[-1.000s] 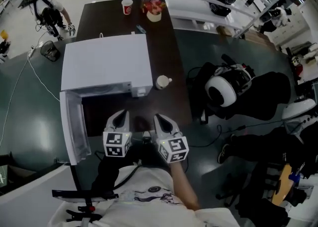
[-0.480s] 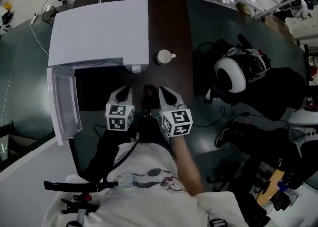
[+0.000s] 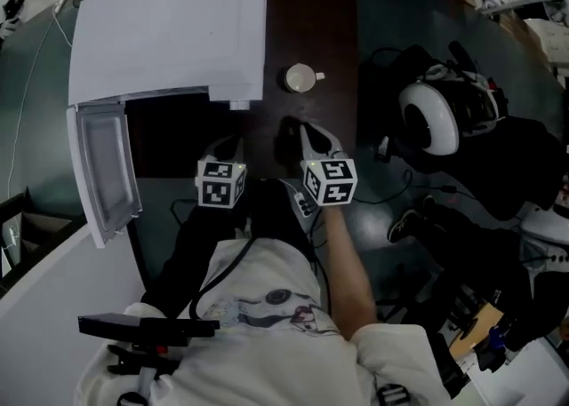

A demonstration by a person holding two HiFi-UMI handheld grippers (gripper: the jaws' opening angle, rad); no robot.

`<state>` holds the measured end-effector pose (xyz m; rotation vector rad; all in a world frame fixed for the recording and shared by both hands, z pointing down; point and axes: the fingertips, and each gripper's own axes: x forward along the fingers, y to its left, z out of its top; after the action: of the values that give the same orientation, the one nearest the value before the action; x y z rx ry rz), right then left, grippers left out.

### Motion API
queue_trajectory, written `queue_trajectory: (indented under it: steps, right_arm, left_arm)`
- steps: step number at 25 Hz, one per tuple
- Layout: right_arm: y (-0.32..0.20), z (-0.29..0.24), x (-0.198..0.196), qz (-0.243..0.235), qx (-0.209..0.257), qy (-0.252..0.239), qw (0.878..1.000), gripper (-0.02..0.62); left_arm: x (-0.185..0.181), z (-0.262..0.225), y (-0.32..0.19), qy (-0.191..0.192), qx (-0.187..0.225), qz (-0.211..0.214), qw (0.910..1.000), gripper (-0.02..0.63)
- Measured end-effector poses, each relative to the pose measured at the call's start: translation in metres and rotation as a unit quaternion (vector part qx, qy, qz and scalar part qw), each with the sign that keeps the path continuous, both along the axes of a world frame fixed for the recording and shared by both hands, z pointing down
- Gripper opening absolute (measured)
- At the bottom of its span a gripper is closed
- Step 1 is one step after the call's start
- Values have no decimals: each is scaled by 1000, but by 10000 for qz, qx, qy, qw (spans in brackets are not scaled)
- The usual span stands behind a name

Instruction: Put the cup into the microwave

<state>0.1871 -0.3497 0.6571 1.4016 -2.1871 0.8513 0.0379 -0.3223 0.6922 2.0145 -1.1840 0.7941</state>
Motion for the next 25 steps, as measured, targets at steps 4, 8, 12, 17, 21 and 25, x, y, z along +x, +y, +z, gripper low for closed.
queue_trajectory:
  steps: [4,8,12,17,21,25]
  right_arm:
    - [-14,15,11,-8,-95,43,9999,2]
    - [-22,30,21,17,-175,132,9998,3]
    - [-41,45,39,190,-152,371,9990,3]
    - [-73,65,58,294,-198,538,9979,68]
    - [-98,72,61,210,-92,563,9981,87]
    - [-118,78,60,123,-38,607,9981,104]
  left_arm:
    - [1,11,0,-77,-151,29,9999,0]
    - [-1,20,6,-134,-299,77,9994,0]
    - [-4,24,10,-166,-357,99,9992,0]
    - [-8,26,19,-203,-435,97,9988,0]
    - [-16,27,25,-248,-485,49,9985,0]
    - [-22,28,29,-254,-514,-13,9984,0]
